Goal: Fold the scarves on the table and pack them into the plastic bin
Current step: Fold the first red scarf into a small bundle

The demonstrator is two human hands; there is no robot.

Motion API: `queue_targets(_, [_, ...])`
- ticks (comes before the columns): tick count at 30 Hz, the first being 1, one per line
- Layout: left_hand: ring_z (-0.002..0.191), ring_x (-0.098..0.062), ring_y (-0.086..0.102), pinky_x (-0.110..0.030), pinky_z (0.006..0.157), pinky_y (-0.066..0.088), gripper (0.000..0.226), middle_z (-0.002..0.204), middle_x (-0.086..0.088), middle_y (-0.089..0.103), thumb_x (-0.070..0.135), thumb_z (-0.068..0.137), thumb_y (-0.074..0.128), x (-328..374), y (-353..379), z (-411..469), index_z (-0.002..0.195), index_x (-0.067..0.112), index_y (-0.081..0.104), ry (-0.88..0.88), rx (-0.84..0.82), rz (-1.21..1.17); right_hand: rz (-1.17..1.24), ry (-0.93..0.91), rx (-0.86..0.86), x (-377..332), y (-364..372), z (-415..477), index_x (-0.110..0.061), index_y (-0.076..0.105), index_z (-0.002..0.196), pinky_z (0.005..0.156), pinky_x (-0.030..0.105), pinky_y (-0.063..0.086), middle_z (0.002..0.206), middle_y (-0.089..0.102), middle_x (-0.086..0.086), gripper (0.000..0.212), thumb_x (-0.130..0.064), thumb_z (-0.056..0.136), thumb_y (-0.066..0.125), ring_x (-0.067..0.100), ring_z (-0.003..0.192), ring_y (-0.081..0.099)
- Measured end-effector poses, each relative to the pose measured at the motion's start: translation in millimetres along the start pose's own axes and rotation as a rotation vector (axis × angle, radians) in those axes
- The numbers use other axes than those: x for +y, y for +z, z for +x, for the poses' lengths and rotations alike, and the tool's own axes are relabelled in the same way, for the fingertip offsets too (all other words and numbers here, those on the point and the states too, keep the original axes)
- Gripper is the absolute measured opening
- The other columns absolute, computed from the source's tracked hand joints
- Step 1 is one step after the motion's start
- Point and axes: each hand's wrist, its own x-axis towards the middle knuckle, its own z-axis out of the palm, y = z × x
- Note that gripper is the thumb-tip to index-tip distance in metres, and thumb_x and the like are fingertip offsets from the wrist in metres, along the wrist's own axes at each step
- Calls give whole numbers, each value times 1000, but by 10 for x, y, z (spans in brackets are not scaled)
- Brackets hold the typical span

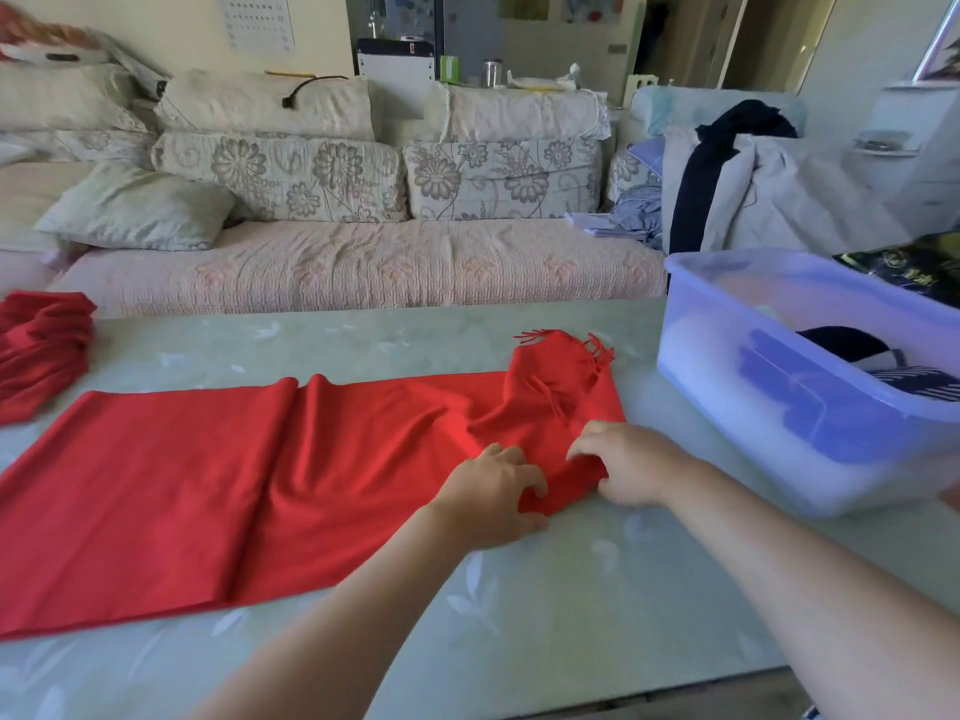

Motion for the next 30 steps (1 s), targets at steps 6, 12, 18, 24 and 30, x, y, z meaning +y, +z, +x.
queue_targets(6, [89, -16, 56, -29, 78, 45, 14, 98, 1, 64, 19, 86, 60, 192, 41, 150, 97, 19, 69, 44, 23, -221, -49, 89, 15, 136, -69, -123, -25, 71, 99, 78, 25, 44, 109, 67, -2, 28, -9, 80, 58, 22, 104, 61])
queue_targets(12, [78, -12, 59, -28, 76, 49, 12, 90, 5, 68, 26, 84, 61, 483, 31, 271, 86, 21, 71, 106, -121, -243, 225, 271, -26, 189, -292, -422, -36, 73, 89, 85, 30, 54, 94, 70, -16, 19, -36, 77, 57, 11, 90, 65])
queue_targets(18, [112, -24, 52, -40, 96, 45, 33, 118, 0, 60, 28, 86, 50, 348, 120, 605, 117, 25, 63, -37, 182, -6, 120, 327, 193, 225, -77, -300, -38, 56, 122, 91, 35, 47, 121, 52, -4, 46, -53, 78, 62, 22, 114, 57])
queue_targets(24, [151, -19, 6, -45, 122, 5, 65, 163, 5, 13, 54, 96, 44, 323, 245, 795, 153, 34, 22, -130, -231, 56, 36, 452, 87, 410, 14, -242, -28, 58, 130, 96, 35, 48, 131, 56, 3, 42, -32, 88, 54, 26, 121, 57])
queue_targets(30, [128, -20, 44, -36, 110, 26, 37, 136, 5, 53, 38, 98, 43, 376, 302, 1196, 134, 31, 50, -51, 109, 103, -76, 702, 160, 488, -67, -290, -20, 58, 122, 93, 38, 42, 124, 58, 7, 47, -29, 77, 50, 27, 117, 56])
